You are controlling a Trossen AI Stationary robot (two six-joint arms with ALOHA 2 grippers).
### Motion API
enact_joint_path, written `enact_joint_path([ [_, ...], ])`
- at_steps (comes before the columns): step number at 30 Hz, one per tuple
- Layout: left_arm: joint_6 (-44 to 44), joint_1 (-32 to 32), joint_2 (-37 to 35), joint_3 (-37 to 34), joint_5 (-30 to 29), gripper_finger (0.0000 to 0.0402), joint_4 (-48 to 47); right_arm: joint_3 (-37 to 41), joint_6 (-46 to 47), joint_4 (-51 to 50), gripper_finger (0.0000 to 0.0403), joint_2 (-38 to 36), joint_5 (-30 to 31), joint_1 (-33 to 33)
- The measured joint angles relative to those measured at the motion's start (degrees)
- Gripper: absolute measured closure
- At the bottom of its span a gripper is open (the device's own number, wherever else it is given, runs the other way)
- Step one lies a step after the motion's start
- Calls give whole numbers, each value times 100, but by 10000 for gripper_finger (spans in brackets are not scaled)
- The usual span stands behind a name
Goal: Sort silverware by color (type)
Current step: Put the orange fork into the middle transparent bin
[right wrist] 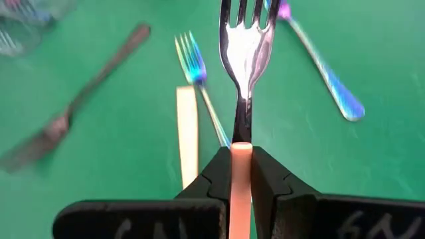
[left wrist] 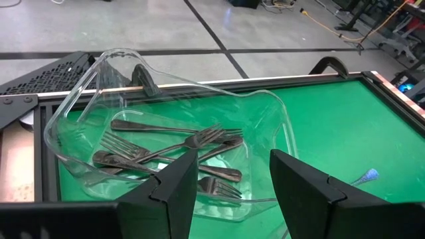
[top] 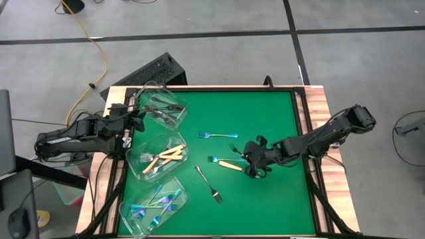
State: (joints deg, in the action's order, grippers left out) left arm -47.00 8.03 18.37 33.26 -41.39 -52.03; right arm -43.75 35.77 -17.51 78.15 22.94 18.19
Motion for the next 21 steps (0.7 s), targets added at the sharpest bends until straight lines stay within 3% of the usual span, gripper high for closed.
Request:
enact_joint_path([
  [12,-28,0,0,-2,-151,230,2,0,-56,658,363,0,280,-286],
  [21,-31,-2,0,-2,-151,230,2,-322,-793,1335,363,0,290,-784],
])
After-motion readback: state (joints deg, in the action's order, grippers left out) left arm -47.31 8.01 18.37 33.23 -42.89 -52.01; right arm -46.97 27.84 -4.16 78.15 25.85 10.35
